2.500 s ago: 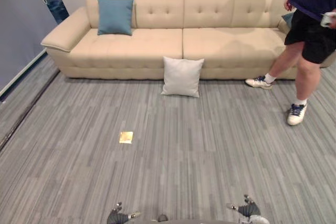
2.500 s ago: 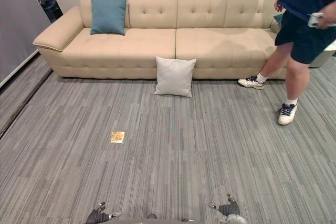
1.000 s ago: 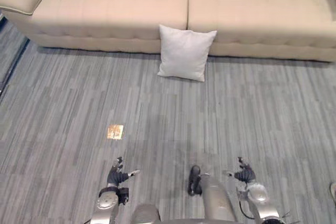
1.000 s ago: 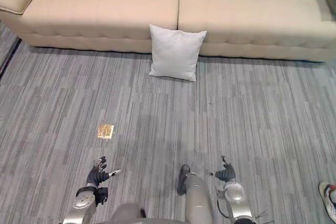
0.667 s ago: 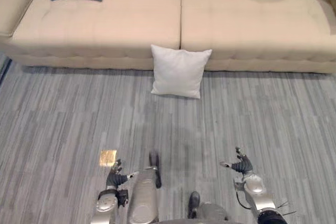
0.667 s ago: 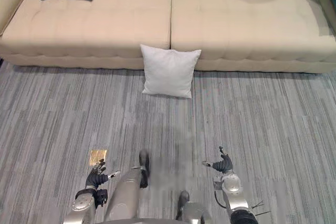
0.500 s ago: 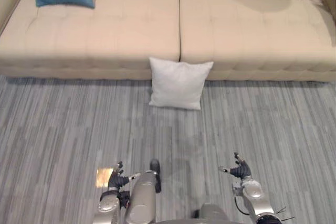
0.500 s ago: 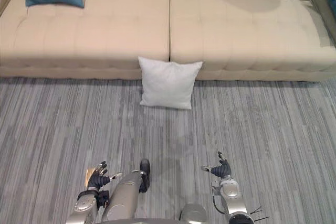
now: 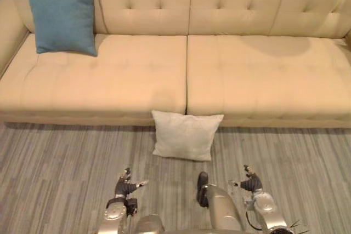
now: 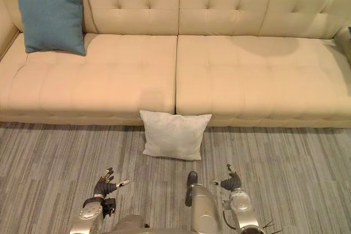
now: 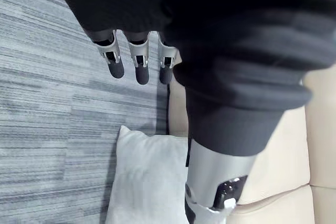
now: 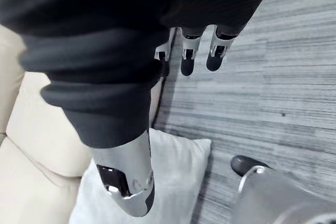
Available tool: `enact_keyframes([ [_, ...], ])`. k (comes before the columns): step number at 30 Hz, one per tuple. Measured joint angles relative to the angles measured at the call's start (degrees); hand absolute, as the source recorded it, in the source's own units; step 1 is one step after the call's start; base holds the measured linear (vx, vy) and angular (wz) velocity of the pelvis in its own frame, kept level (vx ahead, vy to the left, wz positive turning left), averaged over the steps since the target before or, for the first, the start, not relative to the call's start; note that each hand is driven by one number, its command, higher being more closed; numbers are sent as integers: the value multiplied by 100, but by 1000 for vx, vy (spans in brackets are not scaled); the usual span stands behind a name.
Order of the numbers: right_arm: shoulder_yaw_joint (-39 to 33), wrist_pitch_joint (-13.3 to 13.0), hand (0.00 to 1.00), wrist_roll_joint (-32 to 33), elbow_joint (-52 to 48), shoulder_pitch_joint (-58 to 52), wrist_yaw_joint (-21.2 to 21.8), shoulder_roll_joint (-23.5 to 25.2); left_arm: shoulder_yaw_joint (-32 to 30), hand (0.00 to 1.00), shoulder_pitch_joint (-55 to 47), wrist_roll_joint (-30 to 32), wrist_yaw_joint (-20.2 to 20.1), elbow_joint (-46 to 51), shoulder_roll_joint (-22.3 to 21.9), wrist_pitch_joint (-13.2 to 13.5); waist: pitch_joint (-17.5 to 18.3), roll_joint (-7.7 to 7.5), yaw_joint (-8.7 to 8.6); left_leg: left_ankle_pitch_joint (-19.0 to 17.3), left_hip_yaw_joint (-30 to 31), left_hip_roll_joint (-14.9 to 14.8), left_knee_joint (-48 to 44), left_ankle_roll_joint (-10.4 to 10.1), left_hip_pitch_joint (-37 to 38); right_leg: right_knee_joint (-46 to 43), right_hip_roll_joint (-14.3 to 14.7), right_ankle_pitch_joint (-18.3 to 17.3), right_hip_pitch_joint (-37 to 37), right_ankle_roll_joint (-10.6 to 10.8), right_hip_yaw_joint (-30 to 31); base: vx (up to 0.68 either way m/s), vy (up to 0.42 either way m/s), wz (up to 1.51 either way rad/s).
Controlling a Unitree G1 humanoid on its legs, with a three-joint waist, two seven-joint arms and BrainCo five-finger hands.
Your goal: Pick up cushions and gather them together orderly.
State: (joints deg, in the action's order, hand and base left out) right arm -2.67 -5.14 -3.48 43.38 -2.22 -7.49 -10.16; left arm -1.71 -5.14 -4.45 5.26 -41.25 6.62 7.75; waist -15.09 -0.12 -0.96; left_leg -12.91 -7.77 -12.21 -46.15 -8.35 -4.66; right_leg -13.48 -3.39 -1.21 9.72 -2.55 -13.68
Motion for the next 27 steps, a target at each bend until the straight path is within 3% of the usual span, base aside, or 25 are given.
enact_keyframes([
  [2, -176, -22, 0, 89, -74, 10, -5, 11, 0, 0, 15, 11, 1, 14, -51, 8, 3, 11, 38, -139, -221, -22, 250, 233, -352, 366, 25, 2, -370, 3, -23, 296, -33, 5],
  [4, -231, -78, 0, 119, -99, 75, -10, 24, -6, 0, 12, 20, 5, 1, -51, 0, -6, 45, 56, -161, -262, 40, 1138, 278, -610, 488, 36, 30, -429, 48, 16, 170, 56, -16],
  [5, -236, -97, 0, 119, -99, 81, -14, 21, -6, 0, 3, 22, 6, -20, -52, -2, -7, 98, 95, -47, -242, 72, 2007, 218, -611, 528, 63, 39, -430, 103, 86, 157, 122, -30],
  [6, -238, -97, 0, 118, -98, 69, -26, 0, -6, 0, 4, 23, 7, -63, -62, -4, 1, 213, 125, 446, -200, 73, 2652, 222, -576, 547, 156, 28, -434, 202, 145, 184, 179, -43],
  [8, -270, -83, 0, 110, -77, 15, -34, 106, -35, 0, 97, 30, 26, -215, 45, -9, -30, 99, 175, 474, -337, 286, 2808, 264, -463, 626, -18, 22, -433, 419, 273, 177, 183, -18],
  [11, -271, -83, 0, 108, -75, 88, -121, 108, -124, 0, 190, 32, 89, -216, 85, -6, -75, 104, 171, 458, -386, 438, 2810, 291, -612, 380, -196, -89, -169, 556, 310, 50, 103, 3],
  [15, -276, -100, 0, 117, 21, 913, -385, 91, -114, 0, 891, -85, 283, -203, 392, 5, -619, 75, 189, 445, -433, 459, 2249, 328, -1423, -421, -359, -195, 789, 574, 422, -54, 80, -5],
  [16, -280, -107, 0, 150, 19, 1107, -465, 91, -110, 0, 1111, -209, 368, -199, 443, 35, -758, 73, 191, 313, -443, 434, 2018, 529, -1635, -686, -383, -334, 1020, 568, 431, -145, 67, 0],
  [17, -281, -111, 0, 171, 19, 1144, -483, 90, -116, 0, 1159, -236, 383, -199, 448, 40, -791, 85, 193, 280, -447, 420, 1955, 566, -1687, -758, -385, -365, 1071, 572, 433, -154, 71, 1],
  [19, -309, -113, 0, 388, 30, 1567, -584, 62, -138, 0, 1702, -502, 528, -180, 556, 98, -1016, 78, 201, -84, -453, 262, 1122, 737, -2486, -1638, -460, -680, 1894, 553, 476, -190, 73, -8],
  [21, -309, -112, 0, 515, 59, 1944, -705, 6, -346, 0, 2160, -661, 627, -163, 567, 169, -1126, 61, 191, -299, -425, 167, 549, 776, -3201, -2213, -482, -831, 2661, 546, 576, -218, 31, -20],
  [27, -376, -61, 0, 749, 305, 3866, -966, -299, -1027, 0, 4117, -1068, 873, -105, 687, 180, -1609, 48, 186, -352, -367, -86, -689, 884, -5613, -3428, -484, -877, 5104, 475, 762, -152, -15, -13],
])
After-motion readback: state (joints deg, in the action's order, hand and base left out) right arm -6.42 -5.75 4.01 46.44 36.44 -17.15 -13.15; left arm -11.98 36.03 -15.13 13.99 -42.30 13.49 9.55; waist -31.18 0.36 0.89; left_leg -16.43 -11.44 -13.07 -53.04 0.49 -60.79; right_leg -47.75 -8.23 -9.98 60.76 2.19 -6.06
